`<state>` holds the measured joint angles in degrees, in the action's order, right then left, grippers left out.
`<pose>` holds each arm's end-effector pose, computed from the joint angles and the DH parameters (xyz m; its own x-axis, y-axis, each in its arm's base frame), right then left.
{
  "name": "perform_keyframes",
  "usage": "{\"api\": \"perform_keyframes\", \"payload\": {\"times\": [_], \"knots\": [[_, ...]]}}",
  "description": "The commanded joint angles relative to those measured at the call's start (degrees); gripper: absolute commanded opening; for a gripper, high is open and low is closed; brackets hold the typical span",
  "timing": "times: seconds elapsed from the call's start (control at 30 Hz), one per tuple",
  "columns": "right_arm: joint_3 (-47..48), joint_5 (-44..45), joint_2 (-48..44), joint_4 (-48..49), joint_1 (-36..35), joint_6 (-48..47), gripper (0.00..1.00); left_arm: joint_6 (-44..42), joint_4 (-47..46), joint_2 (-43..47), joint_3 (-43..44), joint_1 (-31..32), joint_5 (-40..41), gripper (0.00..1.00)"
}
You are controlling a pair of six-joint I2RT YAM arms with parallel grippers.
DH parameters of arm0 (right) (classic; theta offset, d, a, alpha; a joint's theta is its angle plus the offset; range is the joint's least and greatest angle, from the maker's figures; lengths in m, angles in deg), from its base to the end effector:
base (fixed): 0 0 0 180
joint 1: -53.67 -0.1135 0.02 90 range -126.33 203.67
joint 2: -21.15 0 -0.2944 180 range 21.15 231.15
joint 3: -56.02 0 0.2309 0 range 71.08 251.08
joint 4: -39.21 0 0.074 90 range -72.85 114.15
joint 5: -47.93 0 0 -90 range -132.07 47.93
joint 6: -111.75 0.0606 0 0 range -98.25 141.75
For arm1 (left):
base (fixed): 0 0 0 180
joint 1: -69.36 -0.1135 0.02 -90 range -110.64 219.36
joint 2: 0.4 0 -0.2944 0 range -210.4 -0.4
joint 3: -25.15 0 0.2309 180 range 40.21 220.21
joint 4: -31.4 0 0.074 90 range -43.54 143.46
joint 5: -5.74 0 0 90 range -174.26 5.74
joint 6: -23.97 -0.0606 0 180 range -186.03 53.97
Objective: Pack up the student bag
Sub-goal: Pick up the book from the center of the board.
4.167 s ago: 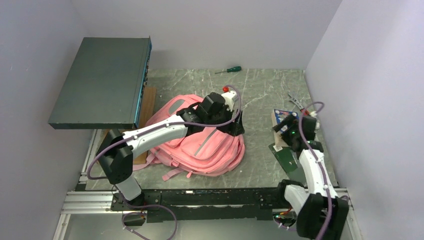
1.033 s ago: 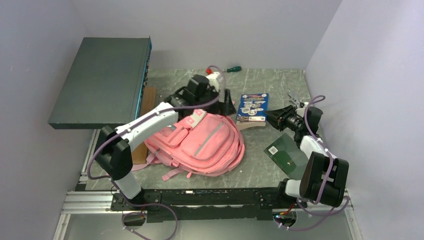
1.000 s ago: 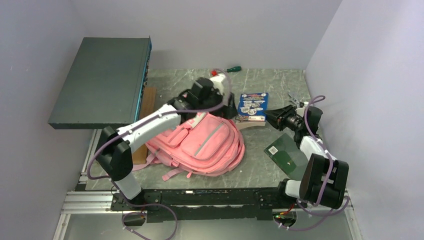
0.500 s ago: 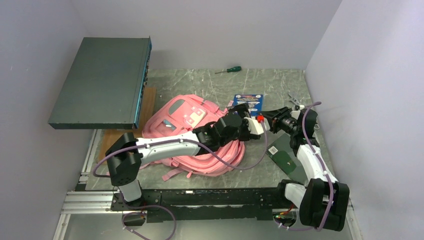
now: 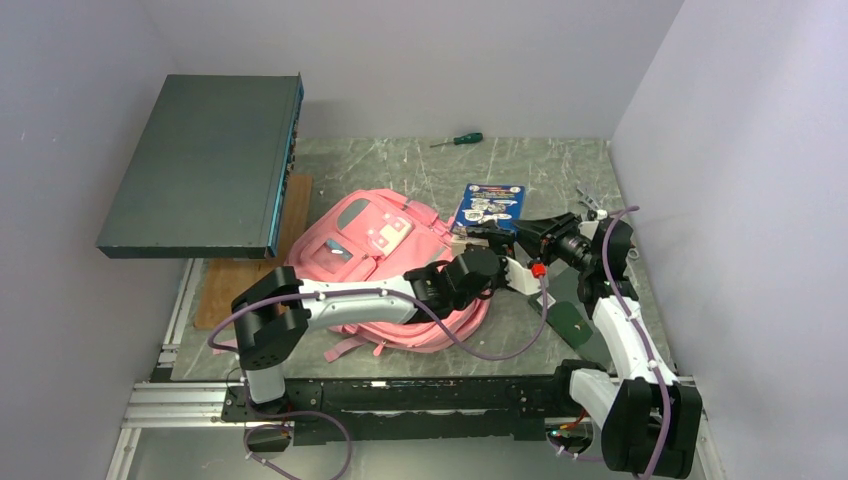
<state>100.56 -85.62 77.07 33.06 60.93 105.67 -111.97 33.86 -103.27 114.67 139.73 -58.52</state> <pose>0.1976 0.0169 0.2763 -0.5886 0.8015 0.1054 0.2378 0.0471 0.9702 0.1706 -0.3999 0.3122 0.4452 0.6787 -0.5841 0.5582 0.2997 0.7737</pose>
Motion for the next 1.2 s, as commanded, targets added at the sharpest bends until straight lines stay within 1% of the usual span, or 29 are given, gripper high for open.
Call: {"api": "perform_keyframes", "payload": {"times": [0.0,0.07,0.1,0.13,0.17,0.2,0.23,0.27,0.3,0.33,0.37,0.43,0.47,0.53,0.57,0.67,0.7,0.77,0.8,0.83,0.9,0.93,1.07,1.17], "knots": [[2.2,-1.1,-2.4,3.2,-1.1,2.9,0.0,-4.8,-7.2,-0.5,1.0,0.3,8.6,0.7],[3.5,-1.7,-2.6,1.5,-2.1,-0.1,0.0,-8.2,-12.3,-1.6,1.1,0.2,14.4,0.5],[4.6,-2.6,-2.3,0.4,-2.7,-2.1,0.0,-9.3,-13.2,-1.8,1.2,0.1,16.0,0.41],[6.1,-2.9,-1.8,-2.9,-3.3,-5.4,0.0,-9.8,-13.8,-1.6,1.2,0.1,17.0,0.3],[8.4,-2.8,-1.3,-6.5,-3.9,-9.5,0.0,-9.5,-14.1,-1.0,1.0,-0.1,17.9,0.13],[11.2,-2.3,-0.8,-11.0,-4.2,-14.9,0.04,-8.3,-13.8,0.0,0.9,-0.3,18.7,0.01],[14.7,-1.5,-0.2,-16.0,-4.3,-20.8,0.15,-6.0,-12.2,1.5,0.8,-0.5,19.0,0.0],[17.7,-0.7,0.5,-19.6,-4.4,-26.4,0.3,-1.9,-7.9,3.6,1.2,-0.8,18.0,0.0],[20.5,0.6,1.2,-23.2,-4.6,-32.7,0.44,3.0,-2.5,5.9,2.1,-1.4,16.4,0.0],[22.3,2.0,1.8,-26.3,-4.8,-38.1,0.55,9.4,4.2,8.7,3.5,-2.2,13.6,0.0],[23.6,3.3,2.1,-28.1,-5.0,-44.3,0.62,16.2,10.5,12.4,5.1,-4.2,9.5,0.0],[23.1,3.5,1.6,-27.3,-5.1,-49.4,0.74,29.7,24.3,17.6,9.4,-9.1,-2.3,0.0],[22.4,2.1,0.9,-25.3,-5.2,-50.9,0.79,34.3,28.9,19.7,10.7,-12.2,-9.3,0.0],[21.4,-0.3,0.0,-22.1,-5.3,-53.7,0.85,41.9,35.4,23.8,12.0,-19.4,-24.5,0.0],[21.0,-2.3,-0.6,-20.2,-5.6,-54.9,0.88,44.7,37.0,25.4,12.2,-23.0,-31.8,0.0],[19.6,-8.7,-2.7,-14.5,-6.4,-57.5,0.96,52.7,38.1,29.8,10.6,-32.4,-51.2,0.0],[18.8,-11.0,-3.4,-12.2,-6.7,-57.5,0.98,54.9,37.4,31.1,9.8,-34.9,-56.3,0.0],[17.5,-15.7,-3.6,-6.6,-6.9,-55.9,0.99,60.6,33.8,33.3,7.1,-39.7,-67.6,0.0],[16.9,-18.1,-3.3,-2.7,-8.7,-53.5,0.99,63.8,31.0,34.1,5.7,-41.7,-74.1,0.0],[16.0,-20.3,-2.7,2.5,-9.7,-50.2,0.99,67.7,27.5,34.9,3.9,-43.3,-78.4,0.0],[14.8,-22.5,-1.4,10.1,-11.7,-44.8,0.99,73.8,21.7,35.8,1.3,-45.3,-83.9,0.0],[14.9,-22.8,-0.7,11.8,-12.8,-43.4,0.99,76.0,19.3,35.9,0.4,-45.7,-86.5,0.0],[16.9,-21.3,1.1,12.5,-15.9,-42.9,0.99,81.7,11.6,36.5,-2.7,-46.2,-91.8,0.0],[18.0,-21.3,1.5,10.8,-17.1,-44.9,0.99,85.8,5.4,37.1,-5.1,-46.4,-94.9,0.0]]}}
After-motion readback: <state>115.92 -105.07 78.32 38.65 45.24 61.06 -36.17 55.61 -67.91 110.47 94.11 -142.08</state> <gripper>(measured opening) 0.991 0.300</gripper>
